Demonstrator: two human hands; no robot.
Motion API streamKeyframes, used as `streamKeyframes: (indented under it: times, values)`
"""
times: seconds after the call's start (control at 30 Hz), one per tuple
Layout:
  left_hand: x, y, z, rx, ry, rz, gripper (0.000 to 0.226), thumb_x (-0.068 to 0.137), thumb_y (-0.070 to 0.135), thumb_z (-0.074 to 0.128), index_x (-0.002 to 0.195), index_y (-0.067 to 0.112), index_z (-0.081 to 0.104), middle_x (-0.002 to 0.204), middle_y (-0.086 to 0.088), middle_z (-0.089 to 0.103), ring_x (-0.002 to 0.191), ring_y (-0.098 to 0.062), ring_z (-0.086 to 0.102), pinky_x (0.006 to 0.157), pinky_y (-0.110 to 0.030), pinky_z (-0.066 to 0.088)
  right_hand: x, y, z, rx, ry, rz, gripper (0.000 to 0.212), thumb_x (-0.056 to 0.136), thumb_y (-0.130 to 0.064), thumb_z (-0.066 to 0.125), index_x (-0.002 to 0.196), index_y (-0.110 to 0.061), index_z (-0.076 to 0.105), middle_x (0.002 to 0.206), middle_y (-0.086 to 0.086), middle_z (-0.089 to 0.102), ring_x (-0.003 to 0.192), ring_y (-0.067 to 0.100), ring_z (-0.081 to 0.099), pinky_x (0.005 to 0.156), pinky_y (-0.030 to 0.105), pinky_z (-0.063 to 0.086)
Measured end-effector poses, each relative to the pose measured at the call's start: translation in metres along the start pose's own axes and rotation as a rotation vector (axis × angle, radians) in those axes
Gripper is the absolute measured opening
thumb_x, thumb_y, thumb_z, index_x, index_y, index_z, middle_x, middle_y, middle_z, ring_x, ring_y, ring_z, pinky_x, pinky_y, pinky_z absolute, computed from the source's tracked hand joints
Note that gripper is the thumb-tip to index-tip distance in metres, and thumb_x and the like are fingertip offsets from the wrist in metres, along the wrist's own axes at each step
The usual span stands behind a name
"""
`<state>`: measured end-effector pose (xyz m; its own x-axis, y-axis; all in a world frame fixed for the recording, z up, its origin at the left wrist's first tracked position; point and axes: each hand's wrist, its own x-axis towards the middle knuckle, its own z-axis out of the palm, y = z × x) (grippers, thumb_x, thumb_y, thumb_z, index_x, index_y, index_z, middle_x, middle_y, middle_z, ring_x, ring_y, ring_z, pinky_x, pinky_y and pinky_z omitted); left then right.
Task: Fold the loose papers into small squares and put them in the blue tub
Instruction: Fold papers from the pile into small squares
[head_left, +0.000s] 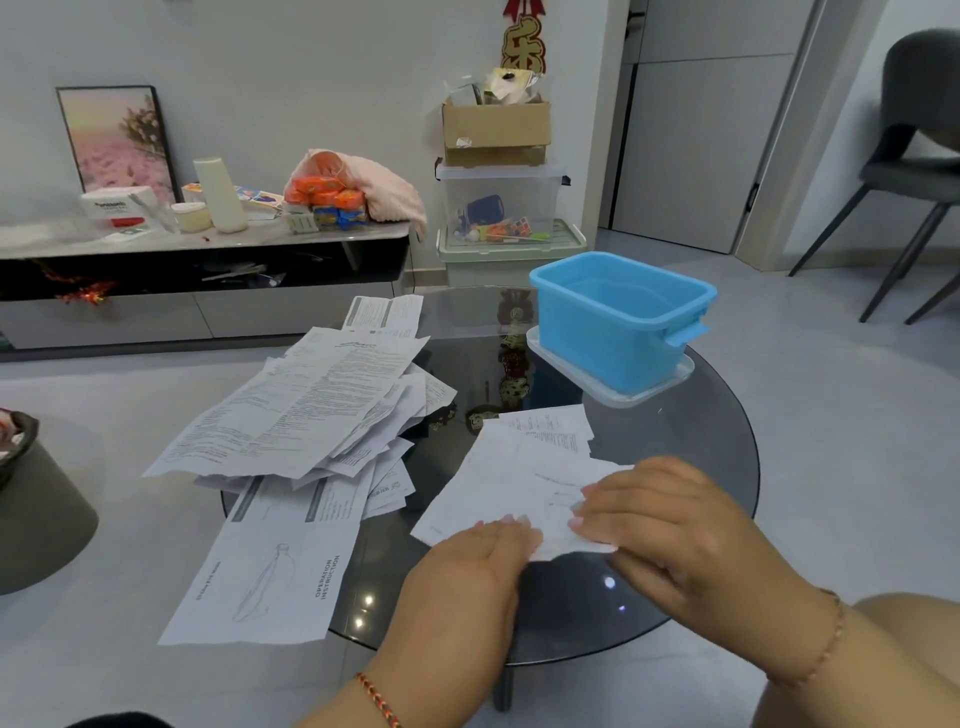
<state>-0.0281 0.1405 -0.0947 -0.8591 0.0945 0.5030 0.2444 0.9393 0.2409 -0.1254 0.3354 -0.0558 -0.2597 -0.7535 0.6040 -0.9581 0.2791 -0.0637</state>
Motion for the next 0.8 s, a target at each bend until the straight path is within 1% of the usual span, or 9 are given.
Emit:
streamKeyframes:
  times: [0.1,0.17,0.3,0.33,0.4,0.47,0.6,0.7,0.8]
  values:
    - [-0.001,-0.006,-0.006,-0.111,0.15,0.04,0.041,0.075,0.011,0.038,0.107,0.024,0.06,0.107,0.005,0.07,0.107,-0.004,0.055,0.102,-0.014,0.033,0.002,0.002,-0.006,0.019,0.023,0.066,0.036,0.079,-0.034,0.066,0.113,-0.022,0.066,0.113,-0.011,0.066,0.109,0.007,0.059,0.094,0.028,0.041]
    - [-0.001,-0.012,-0.013,-0.191,0.248,0.1,0.04,0.081,0.005,0.041,0.114,0.02,0.059,0.118,0.002,0.066,0.116,-0.004,0.054,0.108,-0.022,0.034,0.001,0.006,-0.015,0.058,0.043,0.177,0.052,0.072,-0.034,0.07,0.122,-0.029,0.057,0.121,-0.016,0.06,0.114,0.005,0.055,0.096,0.028,0.041]
    - [-0.003,-0.014,-0.034,-0.304,0.323,0.263,0.034,0.093,0.002,0.037,0.115,0.014,0.06,0.125,0.0,0.061,0.121,-0.015,0.055,0.106,-0.039,0.038,-0.001,0.004,-0.033,0.283,0.17,0.384,0.058,0.066,-0.051,0.068,0.122,-0.04,0.055,0.127,-0.03,0.052,0.118,-0.007,0.048,0.096,0.006,0.034]
    - [-0.004,-0.013,-0.035,-0.315,0.327,0.297,0.033,0.093,0.001,0.038,0.114,0.014,0.06,0.124,0.001,0.061,0.12,-0.016,0.055,0.105,-0.04,0.039,-0.002,0.004,-0.034,0.331,0.163,0.356,0.052,0.07,-0.055,0.068,0.118,-0.036,0.06,0.125,-0.027,0.055,0.117,-0.005,0.051,0.095,0.009,0.037]
    - [-0.01,-0.011,-0.031,-0.321,0.334,0.35,0.028,0.096,0.006,0.04,0.11,0.016,0.062,0.121,0.004,0.063,0.118,-0.017,0.058,0.101,-0.042,0.042,-0.007,0.003,-0.029,0.345,0.09,0.199,0.041,0.086,-0.059,0.054,0.101,-0.025,0.071,0.118,-0.013,0.065,0.113,0.01,0.059,0.09,0.028,0.047]
    - [-0.019,-0.013,-0.024,-0.309,0.303,0.356,0.024,0.098,0.015,0.042,0.105,0.019,0.064,0.115,0.008,0.066,0.114,-0.014,0.059,0.097,-0.04,0.045,-0.018,0.003,-0.022,0.317,0.058,0.093,0.043,0.095,-0.052,0.044,0.09,-0.021,0.074,0.108,-0.005,0.069,0.105,0.014,0.064,0.081,0.032,0.048]
    - [-0.04,-0.024,-0.013,-0.228,0.167,0.307,0.016,0.092,0.022,0.056,0.099,0.023,0.07,0.107,0.016,0.067,0.105,-0.006,0.06,0.087,-0.03,0.048,-0.038,-0.006,-0.012,0.304,0.017,0.047,0.035,0.099,-0.036,0.045,0.088,-0.019,0.074,0.098,-0.009,0.069,0.094,0.005,0.065,0.077,0.027,0.049]
    - [-0.049,-0.028,-0.007,-0.181,0.113,0.279,0.012,0.086,0.026,0.06,0.096,0.029,0.066,0.106,0.019,0.065,0.1,-0.002,0.057,0.088,-0.022,0.044,-0.043,-0.005,-0.006,0.345,-0.11,0.084,0.036,0.098,-0.04,0.046,0.088,-0.02,0.074,0.095,-0.013,0.069,0.091,0.002,0.063,0.076,0.022,0.051]
    - [-0.049,-0.023,-0.008,-0.199,0.101,0.132,0.01,0.083,0.036,0.06,0.088,0.029,0.067,0.099,0.023,0.061,0.095,0.002,0.053,0.081,-0.02,0.044,-0.042,-0.007,-0.004,0.398,-0.189,0.274,0.03,0.09,-0.052,0.05,0.083,-0.031,0.07,0.085,-0.018,0.065,0.08,0.001,0.062,0.065,0.021,0.05]
